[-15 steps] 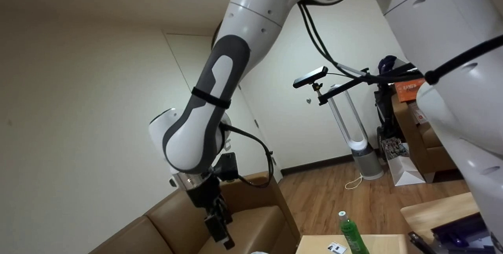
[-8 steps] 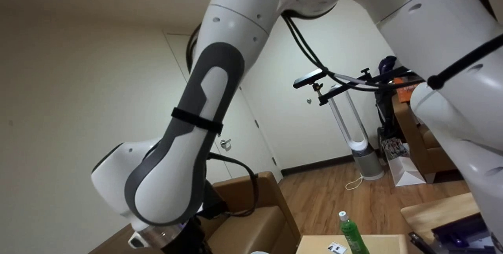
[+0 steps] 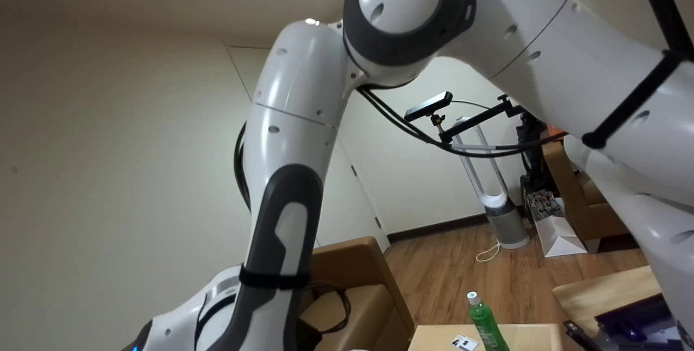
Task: Remove the shirt from the laundry bag
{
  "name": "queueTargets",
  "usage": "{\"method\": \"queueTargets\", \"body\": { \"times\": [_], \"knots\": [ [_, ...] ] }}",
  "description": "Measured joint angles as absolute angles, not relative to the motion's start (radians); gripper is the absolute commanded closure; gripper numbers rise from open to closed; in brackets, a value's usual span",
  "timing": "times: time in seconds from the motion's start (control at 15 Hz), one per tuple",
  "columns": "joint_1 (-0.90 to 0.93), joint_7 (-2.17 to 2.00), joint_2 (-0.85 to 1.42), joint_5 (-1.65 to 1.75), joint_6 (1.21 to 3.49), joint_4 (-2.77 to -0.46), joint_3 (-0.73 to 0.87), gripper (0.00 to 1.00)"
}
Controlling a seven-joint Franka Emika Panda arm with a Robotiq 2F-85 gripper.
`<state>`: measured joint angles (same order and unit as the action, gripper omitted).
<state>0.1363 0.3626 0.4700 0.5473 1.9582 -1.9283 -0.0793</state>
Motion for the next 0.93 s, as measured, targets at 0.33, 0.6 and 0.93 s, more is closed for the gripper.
{"method": "queueTargets", "body": {
  "times": [0.33,0.6,0.93],
  "knots": [
    [0.137,0.406,0.616,0.615,1.937,-1.796,-0.072,0.45],
    [0.141,0.408,0.624,0.619,1.947,-1.748,-0.08,0.71],
    [0.128,0.406,0.567,0.618,2.045,-1.752,-0.079,0.99]
  ]
}}
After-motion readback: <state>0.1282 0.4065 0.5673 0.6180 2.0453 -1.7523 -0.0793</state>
